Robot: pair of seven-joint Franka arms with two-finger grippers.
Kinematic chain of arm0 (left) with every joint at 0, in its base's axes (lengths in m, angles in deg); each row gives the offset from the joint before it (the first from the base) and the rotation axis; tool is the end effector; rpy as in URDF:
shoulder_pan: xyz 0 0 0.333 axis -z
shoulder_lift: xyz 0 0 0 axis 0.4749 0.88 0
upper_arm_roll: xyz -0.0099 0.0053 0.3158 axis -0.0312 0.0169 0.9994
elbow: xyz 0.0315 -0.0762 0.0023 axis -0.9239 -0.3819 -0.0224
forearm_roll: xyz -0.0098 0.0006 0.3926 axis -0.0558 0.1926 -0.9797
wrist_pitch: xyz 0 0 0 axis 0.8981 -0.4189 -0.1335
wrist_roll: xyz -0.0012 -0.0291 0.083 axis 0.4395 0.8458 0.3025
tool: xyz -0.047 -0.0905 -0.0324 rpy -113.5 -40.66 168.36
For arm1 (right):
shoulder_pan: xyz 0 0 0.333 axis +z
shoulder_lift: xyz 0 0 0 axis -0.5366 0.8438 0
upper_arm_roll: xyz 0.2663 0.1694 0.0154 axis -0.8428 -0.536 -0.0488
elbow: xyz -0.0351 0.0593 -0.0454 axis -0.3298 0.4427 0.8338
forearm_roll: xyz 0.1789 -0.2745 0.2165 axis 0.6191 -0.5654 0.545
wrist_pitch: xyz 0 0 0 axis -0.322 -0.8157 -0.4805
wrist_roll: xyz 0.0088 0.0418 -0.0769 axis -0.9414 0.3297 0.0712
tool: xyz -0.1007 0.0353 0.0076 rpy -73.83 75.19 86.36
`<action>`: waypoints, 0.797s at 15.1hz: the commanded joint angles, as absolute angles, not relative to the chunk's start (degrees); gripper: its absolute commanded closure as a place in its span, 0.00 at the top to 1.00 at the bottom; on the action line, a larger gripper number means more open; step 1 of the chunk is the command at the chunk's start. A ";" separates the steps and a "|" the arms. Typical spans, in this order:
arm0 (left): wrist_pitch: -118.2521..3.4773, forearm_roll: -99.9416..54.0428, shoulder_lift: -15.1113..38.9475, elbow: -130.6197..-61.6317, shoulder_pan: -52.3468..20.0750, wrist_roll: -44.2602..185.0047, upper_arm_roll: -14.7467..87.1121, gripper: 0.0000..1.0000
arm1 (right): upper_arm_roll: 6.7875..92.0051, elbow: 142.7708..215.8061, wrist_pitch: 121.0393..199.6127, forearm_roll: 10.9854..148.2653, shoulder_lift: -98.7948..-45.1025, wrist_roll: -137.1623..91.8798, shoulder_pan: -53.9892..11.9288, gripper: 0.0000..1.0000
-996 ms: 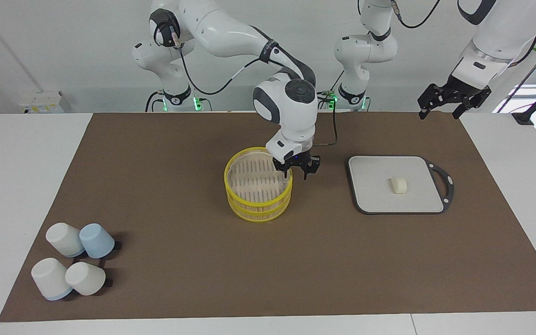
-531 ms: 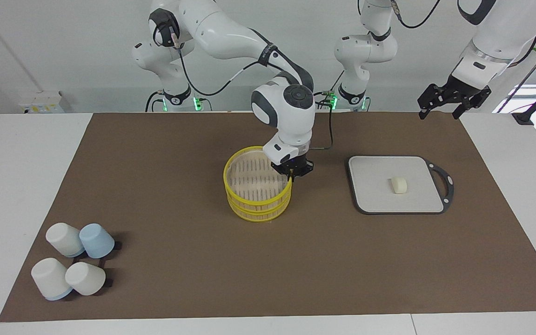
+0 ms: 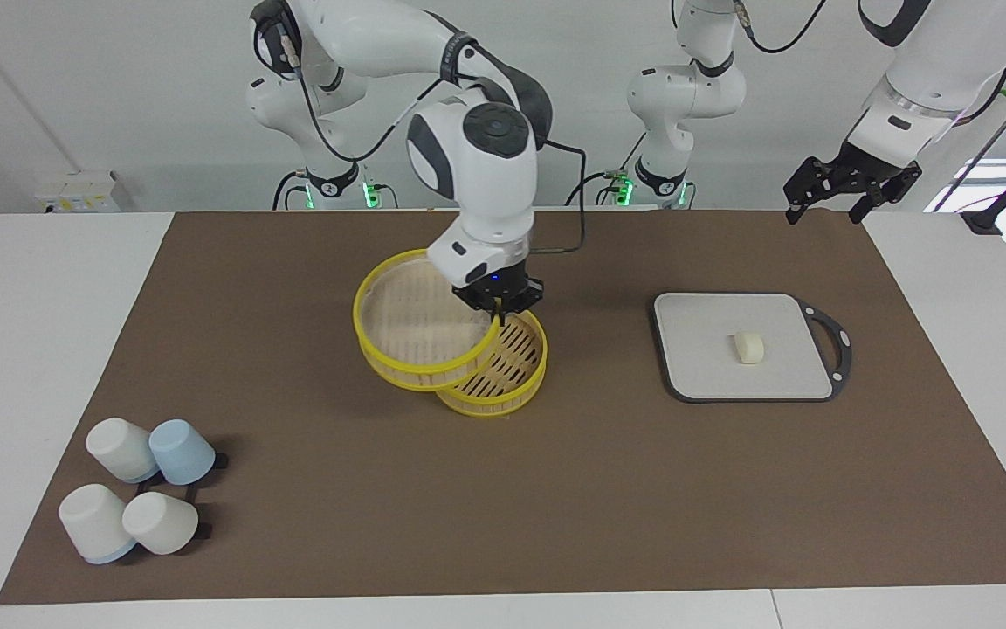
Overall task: Place bun in steamer
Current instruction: 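Lift the lid off the steamer and carry it toward the bottles, then reach the left gripper to the white bun and grasp it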
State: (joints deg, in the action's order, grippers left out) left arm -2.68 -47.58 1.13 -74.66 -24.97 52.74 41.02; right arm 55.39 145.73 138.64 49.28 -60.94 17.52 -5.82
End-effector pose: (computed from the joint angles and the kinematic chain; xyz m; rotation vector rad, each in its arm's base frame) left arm 0.5378 -0.0158 0.6420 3.1274 -0.1041 -0.0884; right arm 0.6125 0.3204 0.5125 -3.1329 0.1199 0.0254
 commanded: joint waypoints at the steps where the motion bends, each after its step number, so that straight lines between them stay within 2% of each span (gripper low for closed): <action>1: -2.94 -48.53 -0.43 -76.49 -24.92 52.91 41.14 1.00 | 54.84 146.64 136.95 49.04 -63.29 3.34 -12.57 0.00; 4: -5.12 -48.53 -0.43 -77.10 -25.01 52.56 41.23 1.00 | 54.93 146.64 137.03 48.95 -63.82 -6.53 -17.59 0.00; 8: -15.57 -48.88 -4.90 -89.46 -24.92 52.20 41.23 1.00 | 54.84 147.78 137.04 47.10 -64.17 -18.40 -23.39 0.00; 12: -23.57 -49.14 -4.30 -96.24 -24.84 51.24 41.14 1.00 | 54.75 152.96 139.14 47.28 -66.98 -25.17 -28.49 0.00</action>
State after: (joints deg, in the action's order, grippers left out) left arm -18.62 -47.73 -2.14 -90.48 -24.97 52.40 41.14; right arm 55.65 147.77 137.35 47.84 -63.20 -21.73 -26.16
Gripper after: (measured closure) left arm 0.000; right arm 0.912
